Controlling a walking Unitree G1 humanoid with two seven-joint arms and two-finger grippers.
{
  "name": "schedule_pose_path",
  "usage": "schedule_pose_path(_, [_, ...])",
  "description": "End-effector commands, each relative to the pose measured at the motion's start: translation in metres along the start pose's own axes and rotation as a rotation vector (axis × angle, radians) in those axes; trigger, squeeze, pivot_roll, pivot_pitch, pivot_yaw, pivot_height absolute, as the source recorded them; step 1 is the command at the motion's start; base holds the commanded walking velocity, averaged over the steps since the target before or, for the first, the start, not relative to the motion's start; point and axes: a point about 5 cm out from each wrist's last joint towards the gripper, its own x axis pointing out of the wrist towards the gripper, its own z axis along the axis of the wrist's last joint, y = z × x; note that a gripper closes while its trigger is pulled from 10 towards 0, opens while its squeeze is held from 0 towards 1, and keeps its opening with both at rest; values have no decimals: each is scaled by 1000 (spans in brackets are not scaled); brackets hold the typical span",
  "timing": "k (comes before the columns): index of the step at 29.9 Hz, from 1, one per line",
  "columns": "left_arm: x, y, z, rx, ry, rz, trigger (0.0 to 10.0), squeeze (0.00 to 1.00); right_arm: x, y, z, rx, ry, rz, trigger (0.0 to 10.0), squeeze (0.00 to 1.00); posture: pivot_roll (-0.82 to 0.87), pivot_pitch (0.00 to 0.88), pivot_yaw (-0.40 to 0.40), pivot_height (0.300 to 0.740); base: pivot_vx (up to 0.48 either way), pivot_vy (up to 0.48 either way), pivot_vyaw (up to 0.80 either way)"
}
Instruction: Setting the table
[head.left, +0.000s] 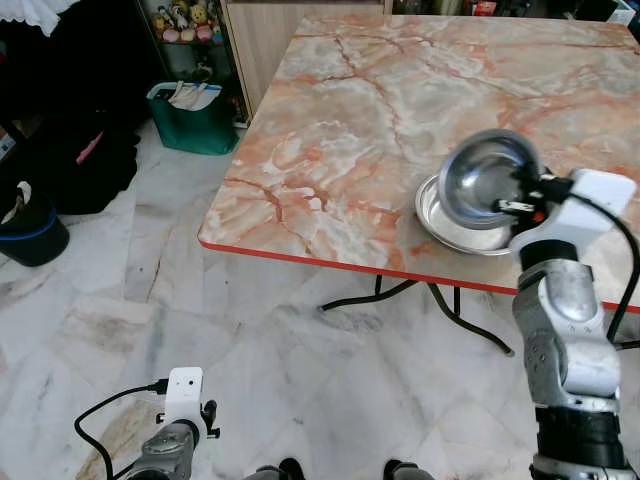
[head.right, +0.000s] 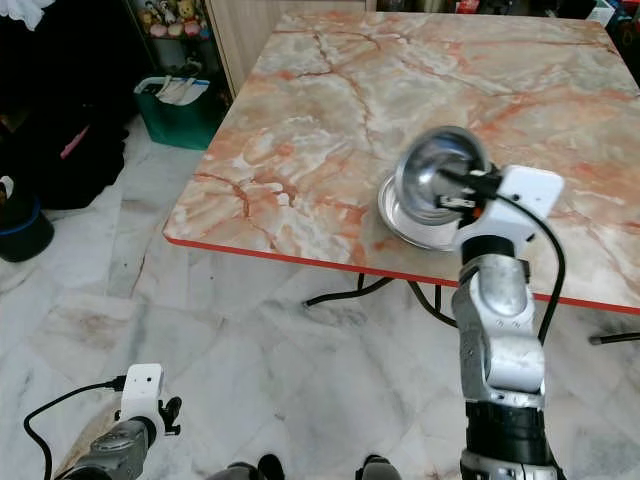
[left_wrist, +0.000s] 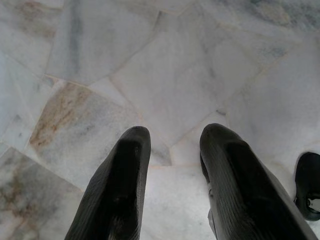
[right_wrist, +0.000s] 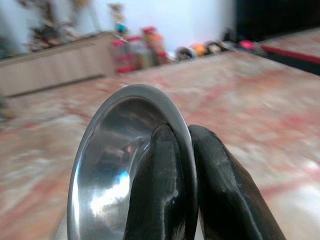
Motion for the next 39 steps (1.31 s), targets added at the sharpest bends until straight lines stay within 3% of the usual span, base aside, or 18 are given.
schedule_pose_path(1, [-4,7,-16,2,52,12,10000,0,0,-4,-6,39,41,-51,10000,0,-146,180,97,740,0,0,0])
schedule_pose_path(11, [-6,9,-22,4,63,15,10000,0,3,4,1,47,0,-37,10000,0,-149,164,98,740,0,0,-80])
schedule_pose_path(24, [-4,9,-16,5,45,13,10000,0,6,13,6,62,-29,-19,10000,0,-145,169,95,740,0,0,0])
schedule_pose_path(39, [-2,5,-9,2,27,6,10000,0,5,22,5,73,-45,17,10000,0,-149,183,97,740,266,0,0])
